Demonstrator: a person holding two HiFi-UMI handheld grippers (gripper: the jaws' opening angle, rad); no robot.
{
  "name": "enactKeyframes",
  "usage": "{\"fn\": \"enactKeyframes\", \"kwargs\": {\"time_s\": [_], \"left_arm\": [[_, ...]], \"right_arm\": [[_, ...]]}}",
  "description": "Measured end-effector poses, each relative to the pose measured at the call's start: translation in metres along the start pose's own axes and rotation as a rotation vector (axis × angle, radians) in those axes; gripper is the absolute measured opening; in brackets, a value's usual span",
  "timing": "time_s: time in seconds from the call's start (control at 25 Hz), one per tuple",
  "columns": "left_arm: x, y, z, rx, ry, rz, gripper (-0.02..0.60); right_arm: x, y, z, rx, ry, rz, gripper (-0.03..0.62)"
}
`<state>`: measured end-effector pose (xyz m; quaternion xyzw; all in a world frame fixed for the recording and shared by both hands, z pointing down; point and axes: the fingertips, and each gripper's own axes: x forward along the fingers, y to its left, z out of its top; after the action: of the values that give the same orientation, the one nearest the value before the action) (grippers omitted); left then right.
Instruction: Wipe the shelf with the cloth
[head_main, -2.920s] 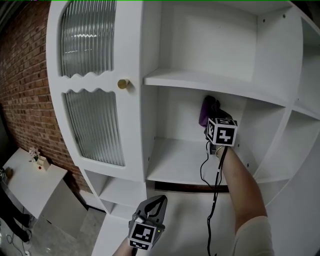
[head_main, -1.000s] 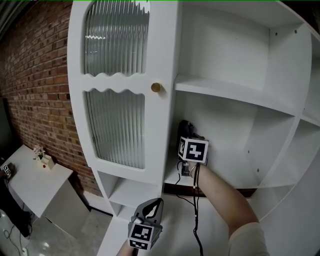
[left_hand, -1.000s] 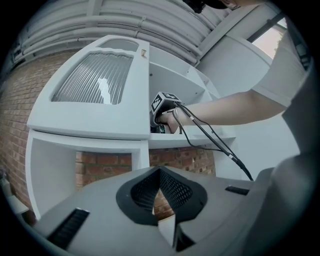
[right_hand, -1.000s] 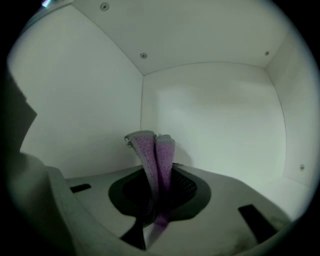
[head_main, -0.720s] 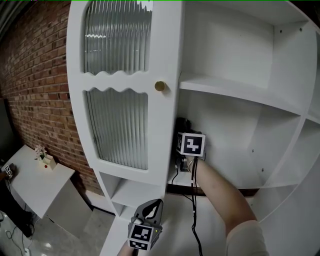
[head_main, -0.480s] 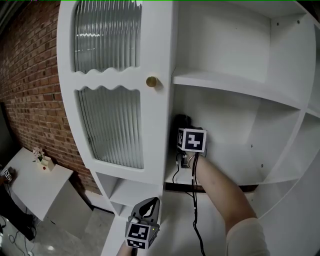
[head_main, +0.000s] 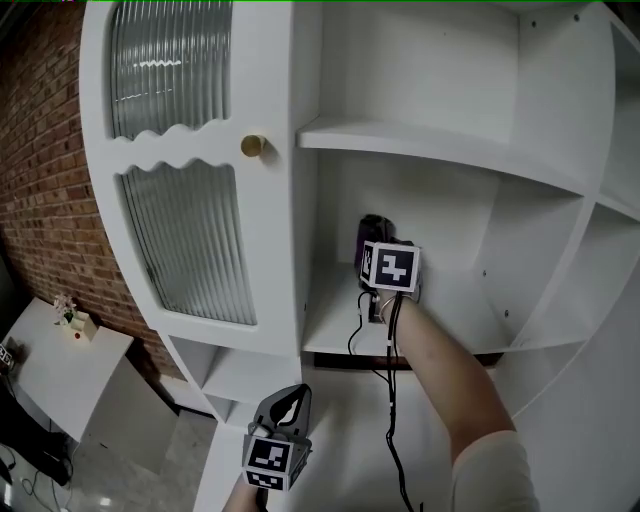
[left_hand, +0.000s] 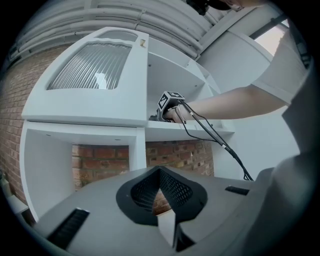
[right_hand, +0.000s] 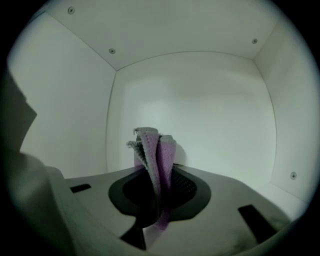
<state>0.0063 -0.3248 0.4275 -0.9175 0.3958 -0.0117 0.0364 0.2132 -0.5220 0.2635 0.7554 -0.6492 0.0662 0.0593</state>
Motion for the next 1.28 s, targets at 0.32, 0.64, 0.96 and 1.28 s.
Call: {"fn": "enactKeyframes", "kwargs": {"time_s": [0.32,0.64,0.96,1.28], "left_arm": [[0.010,-0.033,0.000,0.036,0.018,-0.048,0.014],[0.017,-0.059,-0.004,0.008,0.017,-0.076,0.014],[0.022,-0.063,-0.004,-0.015,0.018,-0.058,0.014],[0.024,-0.076,-0.003,-0.002,0.026,-0.060,0.014]], "right_arm": [[-0.018,-0.080,-0.005,0.016,0.005,-0.124,0.081],[-0.040,-0.163,-0.003,0.061,-0.021,-0.282,0.080],[-0.052,-0.208,-0.012,0.098,-0.008,-0.352,0.077],[-0.059,-0.206,-0.008,0.145,-0.032,-0.292,0.077]]}}
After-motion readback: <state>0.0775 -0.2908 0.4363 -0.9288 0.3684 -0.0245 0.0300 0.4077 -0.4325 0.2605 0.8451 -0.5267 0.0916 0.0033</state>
